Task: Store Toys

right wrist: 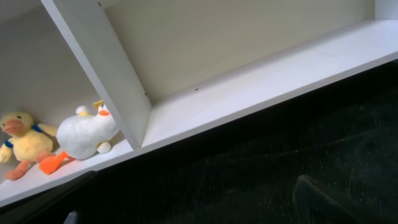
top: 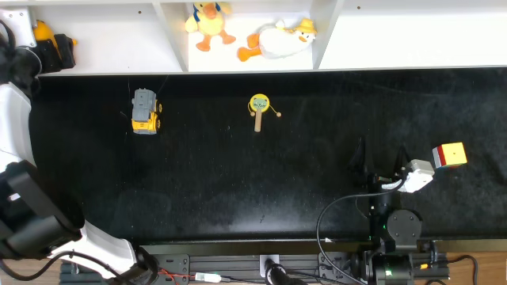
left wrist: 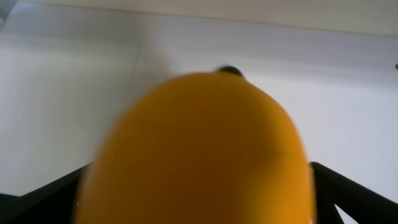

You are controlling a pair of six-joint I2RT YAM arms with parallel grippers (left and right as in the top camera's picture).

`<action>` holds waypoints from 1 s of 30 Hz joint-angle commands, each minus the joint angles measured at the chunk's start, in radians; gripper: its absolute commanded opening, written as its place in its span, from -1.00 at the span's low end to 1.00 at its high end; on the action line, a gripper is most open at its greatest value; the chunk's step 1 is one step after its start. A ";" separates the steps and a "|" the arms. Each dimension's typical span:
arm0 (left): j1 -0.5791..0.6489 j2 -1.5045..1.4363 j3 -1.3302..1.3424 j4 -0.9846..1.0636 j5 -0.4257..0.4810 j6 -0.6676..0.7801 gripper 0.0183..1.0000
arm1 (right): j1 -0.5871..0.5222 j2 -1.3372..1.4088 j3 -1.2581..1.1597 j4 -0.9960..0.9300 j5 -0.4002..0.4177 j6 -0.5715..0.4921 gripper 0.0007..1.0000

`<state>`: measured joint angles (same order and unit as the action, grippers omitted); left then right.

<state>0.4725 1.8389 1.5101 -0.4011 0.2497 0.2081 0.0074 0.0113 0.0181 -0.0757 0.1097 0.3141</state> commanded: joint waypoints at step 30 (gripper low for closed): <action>-0.032 -0.483 -0.476 -0.047 0.021 -0.001 1.00 | 0.005 -0.006 -0.013 0.006 0.006 0.003 0.99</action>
<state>0.4637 1.4418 1.1110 -0.4480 0.2531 0.2085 0.0074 0.0113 0.0181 -0.0757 0.1097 0.3145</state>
